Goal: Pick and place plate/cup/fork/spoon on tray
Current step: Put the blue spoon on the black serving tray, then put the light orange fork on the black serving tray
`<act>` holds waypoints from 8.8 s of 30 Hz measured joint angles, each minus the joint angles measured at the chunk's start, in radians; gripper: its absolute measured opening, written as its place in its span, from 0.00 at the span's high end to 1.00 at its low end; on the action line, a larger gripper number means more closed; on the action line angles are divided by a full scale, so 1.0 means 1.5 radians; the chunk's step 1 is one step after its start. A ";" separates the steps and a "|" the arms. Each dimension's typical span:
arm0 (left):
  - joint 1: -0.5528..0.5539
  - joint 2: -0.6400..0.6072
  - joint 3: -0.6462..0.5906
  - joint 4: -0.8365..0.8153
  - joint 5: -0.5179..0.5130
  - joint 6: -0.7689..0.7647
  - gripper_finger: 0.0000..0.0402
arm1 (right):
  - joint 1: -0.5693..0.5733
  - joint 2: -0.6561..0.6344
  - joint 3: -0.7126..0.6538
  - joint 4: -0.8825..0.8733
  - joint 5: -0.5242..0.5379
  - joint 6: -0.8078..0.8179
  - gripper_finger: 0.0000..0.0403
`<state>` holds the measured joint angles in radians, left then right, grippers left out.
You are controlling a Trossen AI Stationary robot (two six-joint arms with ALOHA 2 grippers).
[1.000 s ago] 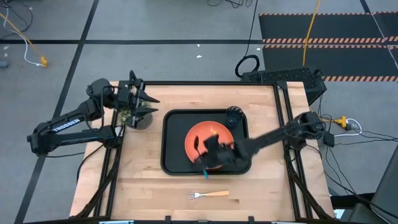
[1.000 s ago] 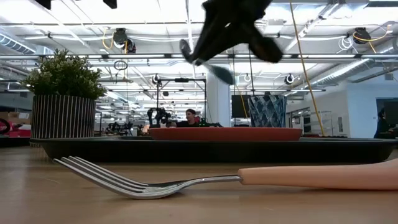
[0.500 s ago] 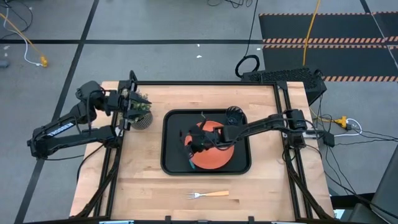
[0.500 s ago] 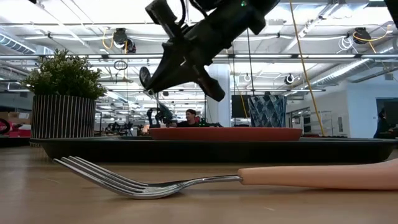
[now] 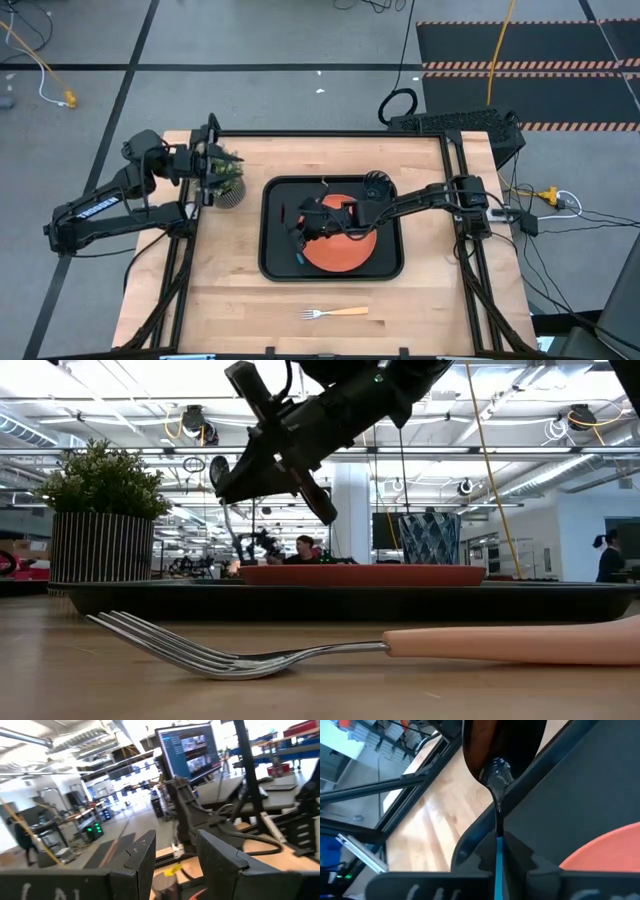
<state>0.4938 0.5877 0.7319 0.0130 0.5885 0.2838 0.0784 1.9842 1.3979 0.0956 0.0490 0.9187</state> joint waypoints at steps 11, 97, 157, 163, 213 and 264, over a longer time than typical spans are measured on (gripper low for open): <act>0.000 0.000 0.000 0.025 -0.010 -0.016 0.64 | 0.001 0.000 0.000 -0.001 0.003 -0.047 0.78; -0.589 0.808 0.542 -0.504 -0.525 -0.278 0.64 | 0.097 -0.695 -0.503 0.334 0.583 -1.101 0.72; -0.680 1.150 0.709 -0.484 -0.499 -0.618 0.81 | 0.160 -0.819 -0.562 0.110 0.704 -0.940 0.72; -0.677 1.150 0.709 -0.485 -0.467 -0.596 0.96 | 0.160 -0.819 -0.562 0.102 0.705 -0.934 0.72; -0.662 1.106 0.983 -1.046 -0.628 -0.010 0.97 | 0.160 -0.820 -0.562 -0.023 0.721 -0.892 0.72; -0.535 0.559 0.119 -0.265 -0.480 0.210 0.97 | 0.163 -0.826 -0.562 -0.051 0.718 -0.800 0.72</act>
<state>-0.3089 1.4269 0.9100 -0.3845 -0.1314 0.5993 0.3222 0.7452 0.5552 0.0192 1.1263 -0.2819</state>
